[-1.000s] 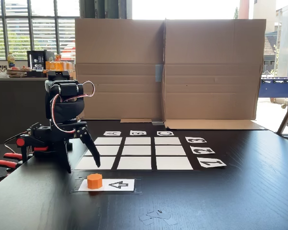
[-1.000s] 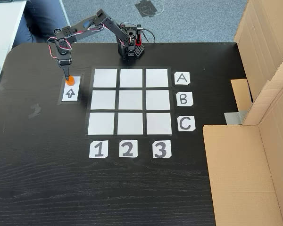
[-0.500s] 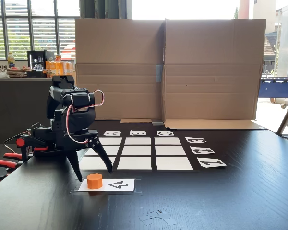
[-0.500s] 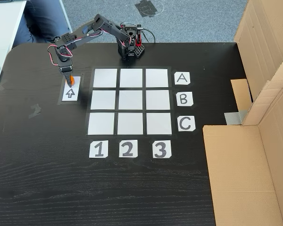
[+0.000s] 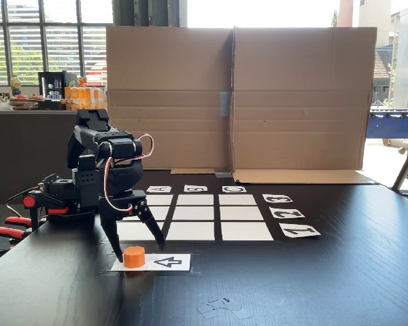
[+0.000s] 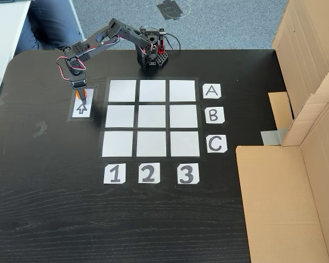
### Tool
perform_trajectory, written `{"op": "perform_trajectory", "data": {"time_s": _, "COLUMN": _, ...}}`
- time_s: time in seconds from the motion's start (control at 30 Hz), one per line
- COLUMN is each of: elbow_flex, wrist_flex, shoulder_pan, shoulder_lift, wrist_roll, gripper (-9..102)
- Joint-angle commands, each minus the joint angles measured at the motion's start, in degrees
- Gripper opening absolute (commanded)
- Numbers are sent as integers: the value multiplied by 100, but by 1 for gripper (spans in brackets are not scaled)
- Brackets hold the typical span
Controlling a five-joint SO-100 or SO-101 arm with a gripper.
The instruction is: Pick up the round, orange token and place it in the grid on square A1.
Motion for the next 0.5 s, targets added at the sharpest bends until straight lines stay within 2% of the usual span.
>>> {"op": "perform_trajectory", "data": {"time_s": 0.0, "elbow_flex": -220, "wrist_flex": -44, "shoulder_pan": -79, "shoulder_lift": 35, "wrist_roll": 35, "gripper": 30}}
{"op": "perform_trajectory", "data": {"time_s": 0.1, "elbow_flex": -229, "wrist_flex": -44, "shoulder_pan": -97, "shoulder_lift": 9, "wrist_roll": 35, "gripper": 26}}
{"op": "perform_trajectory", "data": {"time_s": 0.27, "elbow_flex": -264, "wrist_flex": -44, "shoulder_pan": -123, "shoulder_lift": -18, "wrist_roll": 44, "gripper": 13}}
{"op": "perform_trajectory", "data": {"time_s": 0.47, "elbow_flex": -308, "wrist_flex": -44, "shoulder_pan": -141, "shoulder_lift": -18, "wrist_roll": 53, "gripper": 5}}
